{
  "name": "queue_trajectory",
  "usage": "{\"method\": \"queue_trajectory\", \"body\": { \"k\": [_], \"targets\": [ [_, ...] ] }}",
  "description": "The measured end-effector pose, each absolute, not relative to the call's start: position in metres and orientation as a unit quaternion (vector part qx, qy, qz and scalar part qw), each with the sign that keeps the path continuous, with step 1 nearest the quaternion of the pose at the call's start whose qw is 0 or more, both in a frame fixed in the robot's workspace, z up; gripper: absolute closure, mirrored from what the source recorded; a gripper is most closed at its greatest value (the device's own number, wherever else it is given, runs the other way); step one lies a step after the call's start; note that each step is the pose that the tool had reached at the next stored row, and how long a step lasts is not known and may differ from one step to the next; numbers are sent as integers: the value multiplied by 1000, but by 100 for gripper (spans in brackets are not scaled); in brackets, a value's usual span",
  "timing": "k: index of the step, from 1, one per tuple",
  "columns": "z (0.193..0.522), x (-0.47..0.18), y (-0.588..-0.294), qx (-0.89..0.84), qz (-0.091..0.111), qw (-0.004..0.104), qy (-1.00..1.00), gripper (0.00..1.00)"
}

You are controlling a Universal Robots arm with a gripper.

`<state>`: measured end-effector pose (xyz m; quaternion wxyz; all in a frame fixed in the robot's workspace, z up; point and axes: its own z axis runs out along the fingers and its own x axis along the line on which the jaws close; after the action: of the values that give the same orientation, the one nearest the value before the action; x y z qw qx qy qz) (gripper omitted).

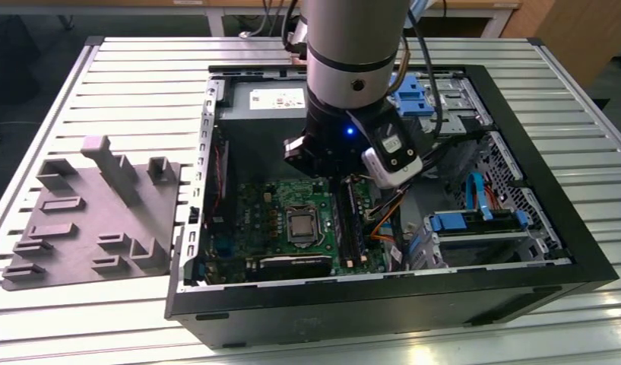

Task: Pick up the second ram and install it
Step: 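Insert the second ram into the second slot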

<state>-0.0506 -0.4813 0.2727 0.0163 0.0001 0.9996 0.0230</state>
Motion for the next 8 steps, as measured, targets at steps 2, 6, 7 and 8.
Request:
{"method": "queue_trajectory", "body": {
  "k": [2,6,7,8],
  "targets": [
    [272,-51,-481,0,23,16,1000,88],
    [269,-51,-481,0,23,16,1000,88],
    [269,-51,-481,0,23,16,1000,88],
    [268,-51,-481,0,23,16,1000,88]
  ]
}}
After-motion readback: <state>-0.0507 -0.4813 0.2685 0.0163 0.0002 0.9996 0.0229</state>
